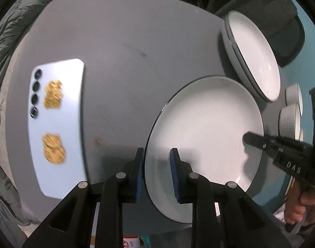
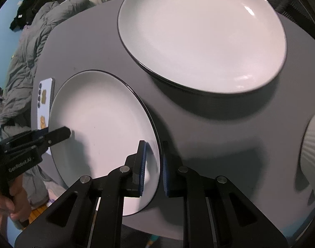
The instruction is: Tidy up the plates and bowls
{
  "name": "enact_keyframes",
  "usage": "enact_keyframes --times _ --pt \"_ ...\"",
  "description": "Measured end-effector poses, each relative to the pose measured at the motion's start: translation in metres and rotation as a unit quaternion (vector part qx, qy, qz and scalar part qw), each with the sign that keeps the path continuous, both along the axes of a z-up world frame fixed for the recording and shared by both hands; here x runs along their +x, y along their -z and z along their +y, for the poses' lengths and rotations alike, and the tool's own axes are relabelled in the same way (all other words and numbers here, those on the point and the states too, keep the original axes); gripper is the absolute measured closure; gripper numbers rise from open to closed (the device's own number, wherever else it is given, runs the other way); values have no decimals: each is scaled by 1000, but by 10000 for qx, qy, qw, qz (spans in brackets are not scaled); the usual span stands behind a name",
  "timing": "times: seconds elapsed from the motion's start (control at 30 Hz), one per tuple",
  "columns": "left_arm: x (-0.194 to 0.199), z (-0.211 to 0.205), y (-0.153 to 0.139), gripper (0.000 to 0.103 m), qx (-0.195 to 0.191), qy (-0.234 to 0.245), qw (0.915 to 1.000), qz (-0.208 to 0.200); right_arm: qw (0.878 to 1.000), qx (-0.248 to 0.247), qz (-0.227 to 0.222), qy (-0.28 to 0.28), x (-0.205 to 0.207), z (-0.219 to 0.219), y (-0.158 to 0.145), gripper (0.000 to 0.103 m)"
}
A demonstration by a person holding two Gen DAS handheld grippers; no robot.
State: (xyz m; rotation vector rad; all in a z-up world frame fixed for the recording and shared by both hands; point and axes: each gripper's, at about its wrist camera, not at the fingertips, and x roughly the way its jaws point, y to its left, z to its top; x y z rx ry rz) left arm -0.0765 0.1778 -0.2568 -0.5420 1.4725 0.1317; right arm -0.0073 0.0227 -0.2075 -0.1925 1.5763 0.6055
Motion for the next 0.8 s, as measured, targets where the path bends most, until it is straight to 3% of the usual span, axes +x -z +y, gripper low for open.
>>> enact_keyframes --times 0.8 --pt "30 -94 -2 79 -392 572 9976 9 9972 -104 -116 727 16 -95 -5 90"
